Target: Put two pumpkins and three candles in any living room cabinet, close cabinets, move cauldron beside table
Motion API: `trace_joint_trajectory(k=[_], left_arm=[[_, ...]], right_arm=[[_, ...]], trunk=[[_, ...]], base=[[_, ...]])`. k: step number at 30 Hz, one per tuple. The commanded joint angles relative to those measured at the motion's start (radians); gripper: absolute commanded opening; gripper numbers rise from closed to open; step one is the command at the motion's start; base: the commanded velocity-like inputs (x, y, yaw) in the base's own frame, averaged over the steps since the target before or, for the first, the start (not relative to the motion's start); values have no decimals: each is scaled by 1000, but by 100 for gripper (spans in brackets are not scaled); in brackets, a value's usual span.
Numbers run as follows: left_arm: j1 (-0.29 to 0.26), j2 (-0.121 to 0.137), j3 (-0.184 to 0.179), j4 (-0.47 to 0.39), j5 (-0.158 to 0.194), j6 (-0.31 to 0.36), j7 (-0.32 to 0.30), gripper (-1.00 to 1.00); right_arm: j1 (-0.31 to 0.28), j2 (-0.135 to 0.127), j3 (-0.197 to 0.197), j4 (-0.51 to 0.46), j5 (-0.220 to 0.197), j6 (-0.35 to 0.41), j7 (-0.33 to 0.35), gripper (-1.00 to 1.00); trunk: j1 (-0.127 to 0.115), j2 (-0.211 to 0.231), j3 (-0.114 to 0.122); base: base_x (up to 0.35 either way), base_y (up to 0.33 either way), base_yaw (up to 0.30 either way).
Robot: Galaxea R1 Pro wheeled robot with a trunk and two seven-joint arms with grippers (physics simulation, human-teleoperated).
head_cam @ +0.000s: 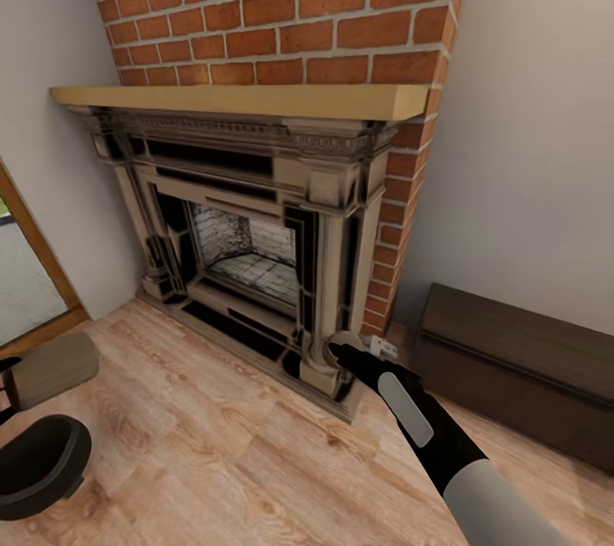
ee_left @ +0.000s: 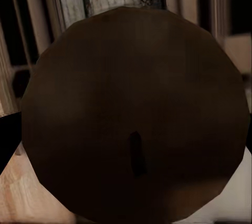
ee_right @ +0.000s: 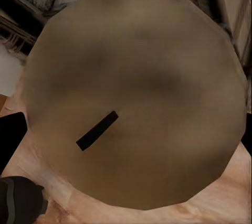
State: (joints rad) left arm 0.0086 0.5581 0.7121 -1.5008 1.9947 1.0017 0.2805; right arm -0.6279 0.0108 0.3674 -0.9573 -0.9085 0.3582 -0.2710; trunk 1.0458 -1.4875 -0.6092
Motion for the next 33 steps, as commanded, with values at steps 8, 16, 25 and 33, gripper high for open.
trace_joint_trajectory(k=[8, 16, 25, 33], left_arm=[[1, 0, 1, -1, 19, 0, 9, -100], [1, 0, 1, -1, 18, 0, 9, -100], [1, -3, 1, -2, 18, 0, 9, -100], [1, -19, 2, -2, 13, 0, 9, -100]], right_arm=[[-1, 0, 2, -1, -9, 1, -9, -100], [-1, 0, 1, -4, -9, 1, -8, -100], [-1, 0, 1, -2, -9, 1, -8, -100], [-1, 0, 1, -1, -9, 0, -8, -100]], trunk=[[-31, 56, 24], [-61, 112, 49], [-69, 126, 56], [-69, 126, 56]], base=[[-78, 19, -279], [-31, 8, -279], [0, 0, -279], [-22, -55, -279]])
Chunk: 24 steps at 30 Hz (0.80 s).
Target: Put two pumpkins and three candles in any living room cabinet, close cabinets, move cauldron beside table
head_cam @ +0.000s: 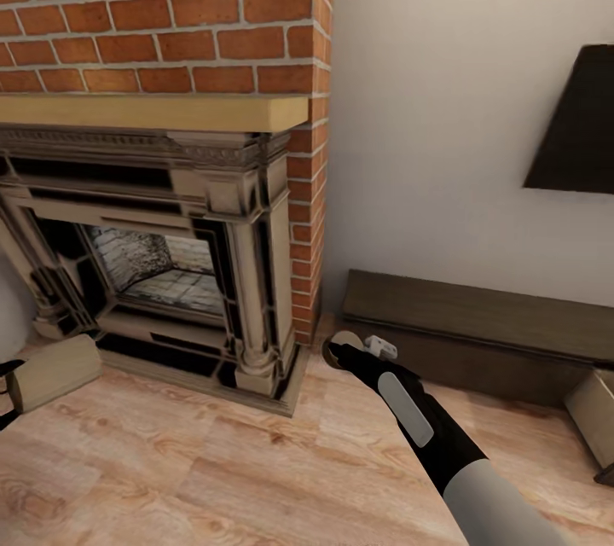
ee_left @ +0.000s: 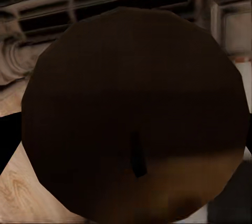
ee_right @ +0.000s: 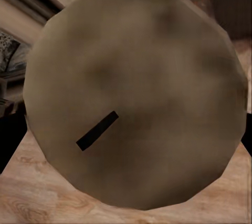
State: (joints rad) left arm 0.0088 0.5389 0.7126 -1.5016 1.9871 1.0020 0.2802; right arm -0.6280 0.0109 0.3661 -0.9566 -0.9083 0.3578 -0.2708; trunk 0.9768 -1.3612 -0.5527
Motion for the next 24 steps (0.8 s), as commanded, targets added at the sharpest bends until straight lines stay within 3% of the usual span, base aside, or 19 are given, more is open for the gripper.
trace_joint_trajectory(k=[1, 6, 24], left_arm=[[0, 0, 4, -2, 21, 0, 10, -100], [0, 0, 9, -2, 21, 0, 10, -100], [0, 0, 10, -2, 19, 0, 11, -100]], right_arm=[[-1, 0, 2, -2, -9, -2, -8, -100], [-1, -2, 4, -6, -5, -10, -9, -100], [-1, -2, 4, -9, -4, -11, -8, -100]], trunk=[[0, -1, -1], [0, -1, -1], [0, -1, -1]], base=[[-109, -228, -279], [-136, -246, -155], [-145, -257, -3]])
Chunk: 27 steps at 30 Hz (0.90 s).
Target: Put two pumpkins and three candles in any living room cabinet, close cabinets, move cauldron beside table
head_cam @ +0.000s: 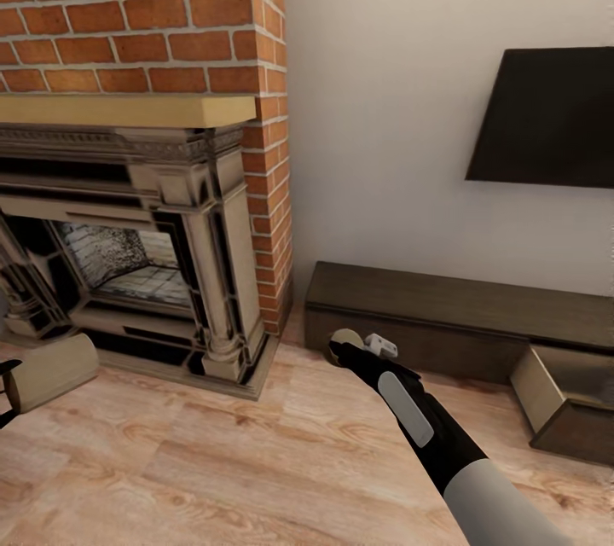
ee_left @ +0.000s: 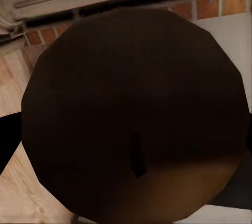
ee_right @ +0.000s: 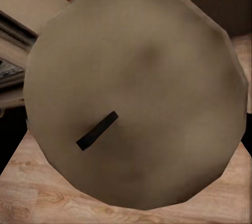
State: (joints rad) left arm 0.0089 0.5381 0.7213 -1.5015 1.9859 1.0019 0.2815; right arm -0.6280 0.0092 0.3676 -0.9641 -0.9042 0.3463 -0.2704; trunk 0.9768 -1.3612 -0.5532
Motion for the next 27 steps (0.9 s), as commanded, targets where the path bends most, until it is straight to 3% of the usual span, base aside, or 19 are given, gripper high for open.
trace_joint_trajectory(k=[1, 6, 16, 23, 27], left_arm=[[0, 0, 1, -2, 21, 0, 10, -100], [0, 0, 1, -2, 20, 0, 10, -100], [0, 0, 1, -2, 21, -1, 10, -100], [0, -2, 1, -2, 23, -1, 10, -100], [0, 0, 1, -3, 23, -1, 10, -100]], right_arm=[[-1, 0, 2, -2, -10, 0, -7, -100], [-1, 2, 1, -1, -11, 0, 24, -100], [-1, 3, 0, 2, -13, 1, 33, -100], [-1, 3, -1, 7, -15, 1, 33, -100], [-1, 2, -1, 11, -15, 1, 33, -100]], trunk=[[0, -1, -1], [0, -1, -1], [0, -1, -1], [0, -1, -1], [-15, 27, 12]], base=[[-43, -275, 0], [-11, -278, -114], [-1, -271, -280], [-56, -45, -294], [-12, -2, -294]])
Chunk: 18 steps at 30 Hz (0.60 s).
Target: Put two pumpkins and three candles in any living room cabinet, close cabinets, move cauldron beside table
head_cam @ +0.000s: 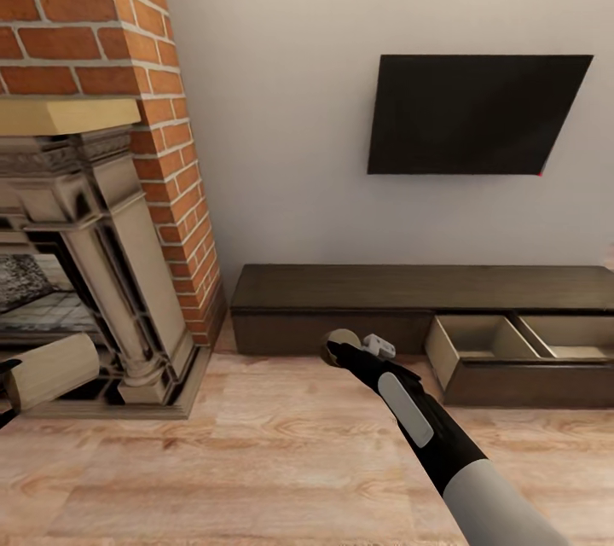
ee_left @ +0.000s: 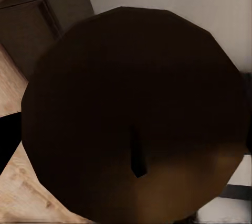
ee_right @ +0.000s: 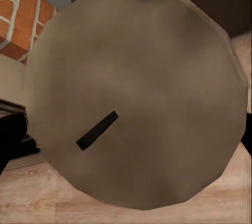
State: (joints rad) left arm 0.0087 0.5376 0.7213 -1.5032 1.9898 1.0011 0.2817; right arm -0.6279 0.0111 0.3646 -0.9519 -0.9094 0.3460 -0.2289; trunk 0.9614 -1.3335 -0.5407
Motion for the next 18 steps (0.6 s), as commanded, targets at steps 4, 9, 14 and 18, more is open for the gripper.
trace_joint_trajectory(k=[4, 9, 14, 18], left_arm=[[1, 1, 1, -2, 20, -1, 10, -100], [0, 1, 1, -2, 20, -1, 10, -100], [0, 0, 1, 0, 24, -1, 10, -100], [0, 0, 1, -1, 20, -1, 10, -100]], right_arm=[[-1, 0, 2, 1, -9, 1, -9, -100], [-1, 0, 2, 1, -10, 1, -9, -100], [-1, -1, 2, 3, -11, 1, -9, -100], [-1, -1, 2, 4, -11, 1, -9, -100]], trunk=[[-15, 28, 11], [-35, 63, 23], [-42, 77, 24], [-42, 77, 18]], base=[[-2, 0, -291], [0, 0, -252], [0, 0, -200], [0, -49, -178]])
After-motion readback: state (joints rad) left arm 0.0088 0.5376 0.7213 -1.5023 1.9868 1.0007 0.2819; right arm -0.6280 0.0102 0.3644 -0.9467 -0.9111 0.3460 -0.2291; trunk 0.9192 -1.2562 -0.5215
